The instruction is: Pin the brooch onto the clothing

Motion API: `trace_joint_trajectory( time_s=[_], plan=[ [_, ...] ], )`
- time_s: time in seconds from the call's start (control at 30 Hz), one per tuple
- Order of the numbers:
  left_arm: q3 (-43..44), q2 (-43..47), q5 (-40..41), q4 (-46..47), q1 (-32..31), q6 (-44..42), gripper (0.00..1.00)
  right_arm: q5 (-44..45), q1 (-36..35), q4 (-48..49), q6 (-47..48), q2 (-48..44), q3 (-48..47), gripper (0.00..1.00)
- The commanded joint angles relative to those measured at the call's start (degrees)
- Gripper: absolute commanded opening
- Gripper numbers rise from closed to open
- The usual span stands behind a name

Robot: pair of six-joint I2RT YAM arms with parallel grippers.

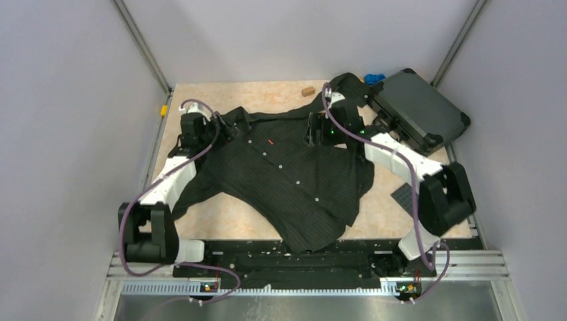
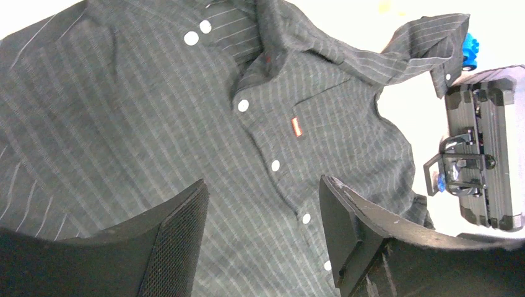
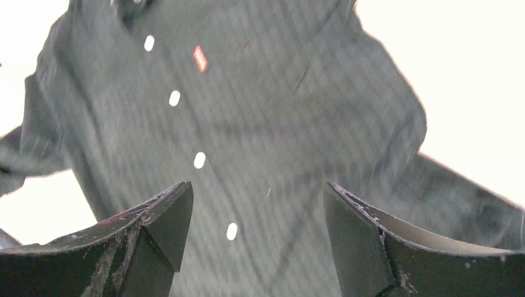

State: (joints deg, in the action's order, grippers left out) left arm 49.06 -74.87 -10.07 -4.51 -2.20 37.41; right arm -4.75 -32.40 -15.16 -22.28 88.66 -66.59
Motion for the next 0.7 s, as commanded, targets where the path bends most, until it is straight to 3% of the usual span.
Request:
trace_joint_trajectory(
  time_s=[0.0,0.23,0.53,0.67],
  plan=[
    [7.43,-10.24,-5.1,1.91,-1.39,-1.13,0.7,-1.66,5.26,8.03,-0.68,12.17,-9.41,0.77],
    [20.36,-26.34,-7.93,8.28,-1.4,1.36,0.7,-0.55,9.3,7.11,-1.79,31.88,-28.08,0.72],
    [34.45,-41.14,-8.37,6.26,-1.38,0.65,0.63,-2.36,11.61,7.32,-2.76,43.84,-40.36,0.72],
    [38.01,-44.99,-7.74,4.85,-1.35,-0.22,0.54,-2.9,11.78,7.27,-3.02,47.54,-44.25,0.69]
  ],
)
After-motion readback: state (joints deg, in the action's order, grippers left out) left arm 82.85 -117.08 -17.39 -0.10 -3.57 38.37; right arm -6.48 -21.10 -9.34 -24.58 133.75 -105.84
